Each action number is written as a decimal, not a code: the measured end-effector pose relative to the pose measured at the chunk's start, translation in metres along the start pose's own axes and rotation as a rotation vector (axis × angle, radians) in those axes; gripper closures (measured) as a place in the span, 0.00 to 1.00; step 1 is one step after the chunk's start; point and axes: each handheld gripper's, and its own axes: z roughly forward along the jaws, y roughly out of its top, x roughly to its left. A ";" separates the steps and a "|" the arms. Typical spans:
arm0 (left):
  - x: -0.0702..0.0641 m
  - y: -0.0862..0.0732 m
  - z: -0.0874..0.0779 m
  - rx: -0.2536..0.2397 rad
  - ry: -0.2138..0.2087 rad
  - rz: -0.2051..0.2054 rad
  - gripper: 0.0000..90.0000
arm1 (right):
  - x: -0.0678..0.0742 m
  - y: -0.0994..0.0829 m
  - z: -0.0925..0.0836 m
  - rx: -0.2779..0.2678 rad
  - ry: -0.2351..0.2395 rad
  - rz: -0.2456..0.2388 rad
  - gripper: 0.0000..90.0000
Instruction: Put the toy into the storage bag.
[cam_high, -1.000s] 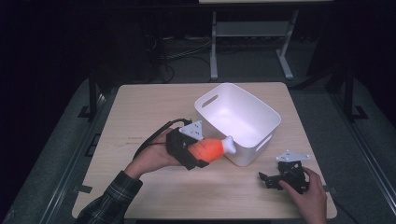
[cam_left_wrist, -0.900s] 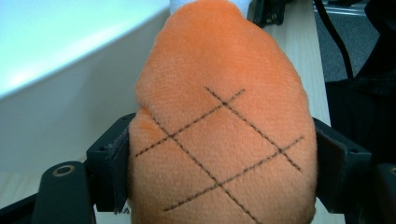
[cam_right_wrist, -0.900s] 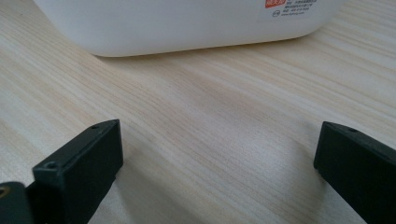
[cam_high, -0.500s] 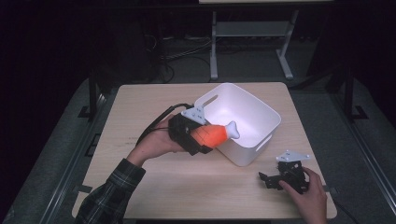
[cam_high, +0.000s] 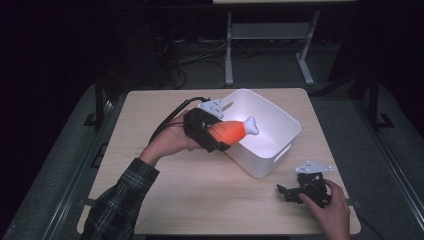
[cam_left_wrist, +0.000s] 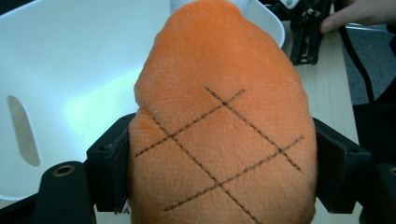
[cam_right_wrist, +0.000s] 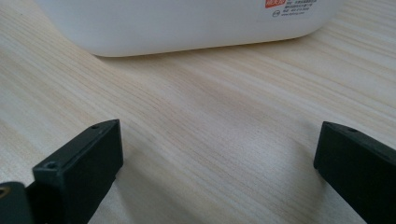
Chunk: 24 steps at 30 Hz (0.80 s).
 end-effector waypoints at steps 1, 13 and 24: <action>0.002 0.001 -0.001 0.003 0.000 0.001 0.23 | 0.000 0.000 0.000 0.000 0.000 0.000 0.01; 0.020 0.018 -0.006 0.000 0.029 -0.004 0.23 | 0.000 0.000 0.000 0.001 -0.001 0.000 0.01; 0.040 0.032 0.000 0.010 0.054 -0.007 0.23 | 0.000 0.000 0.000 0.001 -0.002 0.000 0.01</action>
